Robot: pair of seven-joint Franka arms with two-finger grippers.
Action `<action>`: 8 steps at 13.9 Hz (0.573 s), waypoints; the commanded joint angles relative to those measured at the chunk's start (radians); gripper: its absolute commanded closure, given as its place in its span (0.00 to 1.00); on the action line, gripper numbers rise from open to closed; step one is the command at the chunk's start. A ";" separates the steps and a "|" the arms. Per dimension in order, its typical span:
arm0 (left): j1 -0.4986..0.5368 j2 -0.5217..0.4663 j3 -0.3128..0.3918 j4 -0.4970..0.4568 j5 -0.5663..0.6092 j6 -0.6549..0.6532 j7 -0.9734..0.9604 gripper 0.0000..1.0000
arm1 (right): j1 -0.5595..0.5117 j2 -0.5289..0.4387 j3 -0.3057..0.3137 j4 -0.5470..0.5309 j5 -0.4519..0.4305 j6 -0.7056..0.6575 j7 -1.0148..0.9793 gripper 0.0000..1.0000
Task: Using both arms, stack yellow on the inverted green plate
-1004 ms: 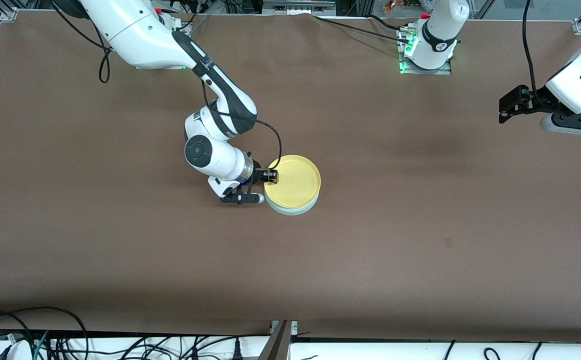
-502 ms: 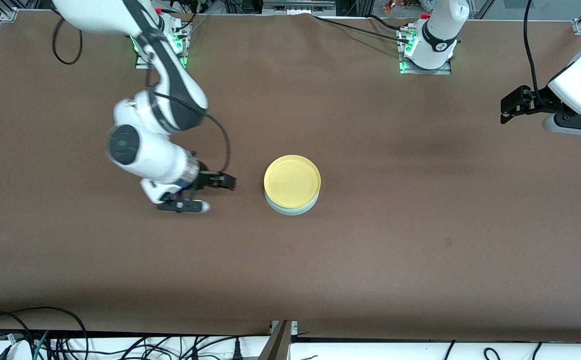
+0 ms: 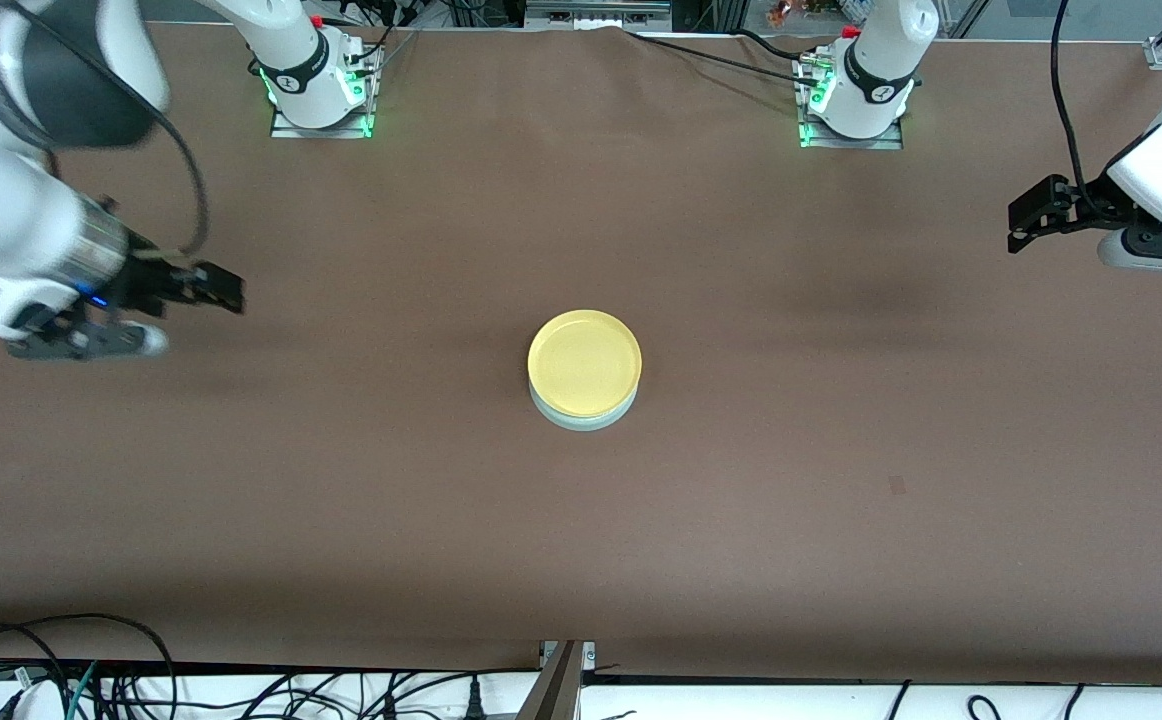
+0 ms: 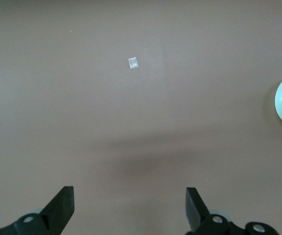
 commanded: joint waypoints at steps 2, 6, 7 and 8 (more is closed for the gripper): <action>0.010 -0.008 0.006 0.035 -0.005 0.012 -0.010 0.00 | -0.107 -0.060 0.098 0.009 -0.045 -0.099 0.003 0.00; 0.038 0.008 0.007 0.050 -0.013 0.011 -0.010 0.00 | -0.280 -0.200 0.232 -0.246 -0.067 0.108 0.014 0.00; 0.038 0.008 0.007 0.052 -0.013 0.011 -0.010 0.00 | -0.310 -0.206 0.232 -0.245 -0.068 0.100 -0.003 0.00; 0.038 0.008 0.007 0.050 -0.013 0.011 -0.010 0.00 | -0.324 -0.238 0.232 -0.243 -0.068 0.109 0.006 0.00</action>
